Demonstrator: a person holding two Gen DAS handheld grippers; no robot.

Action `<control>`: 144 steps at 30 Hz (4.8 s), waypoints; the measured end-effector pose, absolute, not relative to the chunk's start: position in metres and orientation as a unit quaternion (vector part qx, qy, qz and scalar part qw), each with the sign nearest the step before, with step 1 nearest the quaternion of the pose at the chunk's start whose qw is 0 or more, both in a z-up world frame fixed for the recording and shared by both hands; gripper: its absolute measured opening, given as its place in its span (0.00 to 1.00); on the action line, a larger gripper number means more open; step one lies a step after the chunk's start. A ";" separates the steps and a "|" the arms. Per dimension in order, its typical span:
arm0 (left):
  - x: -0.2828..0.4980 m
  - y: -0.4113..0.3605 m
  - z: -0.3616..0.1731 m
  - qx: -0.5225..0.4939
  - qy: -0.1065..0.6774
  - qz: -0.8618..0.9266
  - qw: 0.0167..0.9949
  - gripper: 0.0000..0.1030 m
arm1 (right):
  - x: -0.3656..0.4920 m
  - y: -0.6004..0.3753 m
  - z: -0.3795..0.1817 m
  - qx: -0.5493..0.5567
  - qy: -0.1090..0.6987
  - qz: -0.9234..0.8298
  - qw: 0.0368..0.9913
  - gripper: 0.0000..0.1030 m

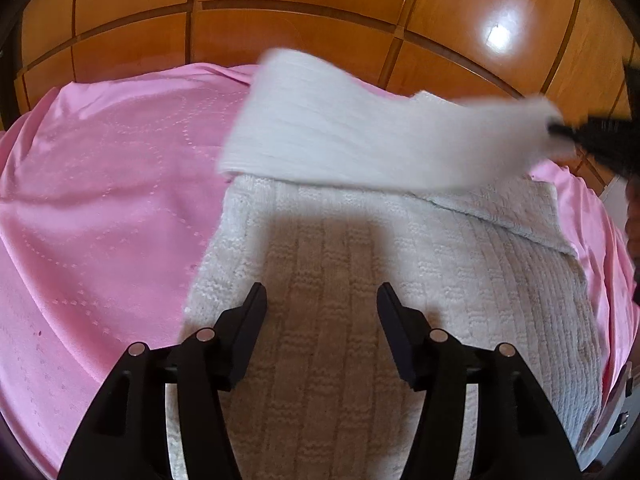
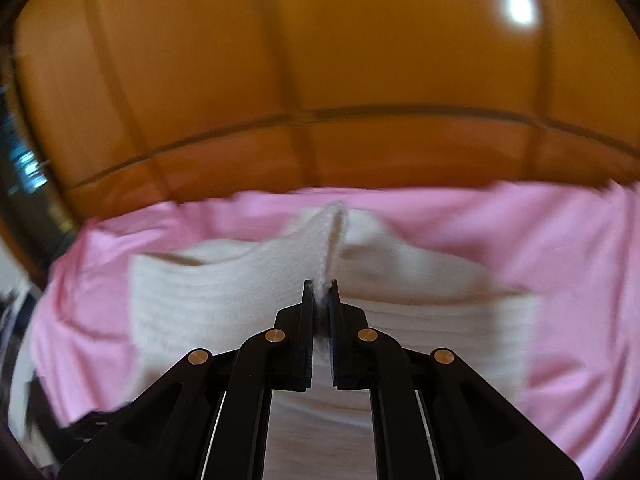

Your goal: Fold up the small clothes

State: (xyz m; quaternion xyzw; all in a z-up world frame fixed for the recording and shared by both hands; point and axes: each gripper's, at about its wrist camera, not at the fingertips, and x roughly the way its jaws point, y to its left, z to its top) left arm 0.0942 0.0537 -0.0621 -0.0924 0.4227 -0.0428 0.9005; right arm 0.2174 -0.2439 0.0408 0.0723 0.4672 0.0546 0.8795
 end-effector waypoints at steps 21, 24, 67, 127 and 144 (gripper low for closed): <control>0.140 0.062 -0.027 -0.090 0.406 -0.009 0.909 0.66 | 0.176 -0.365 -0.048 0.174 0.517 -0.071 0.835 0.04; 0.156 0.069 -0.018 -0.080 0.398 0.002 0.914 0.68 | 0.170 -0.365 -0.034 0.186 0.498 -0.065 0.844 0.21; 0.232 0.046 -0.035 -0.042 0.383 0.010 0.923 0.65 | 0.214 -0.319 -0.078 0.087 0.480 -0.063 0.871 0.56; -0.004 0.118 -0.068 -0.115 0.461 -0.064 0.877 0.37 | -0.044 -0.356 -0.042 0.219 0.570 0.021 0.791 0.57; 0.016 0.134 -0.003 -0.197 0.410 -0.154 0.877 0.08 | -0.029 -0.339 0.001 0.253 0.523 0.107 0.807 0.07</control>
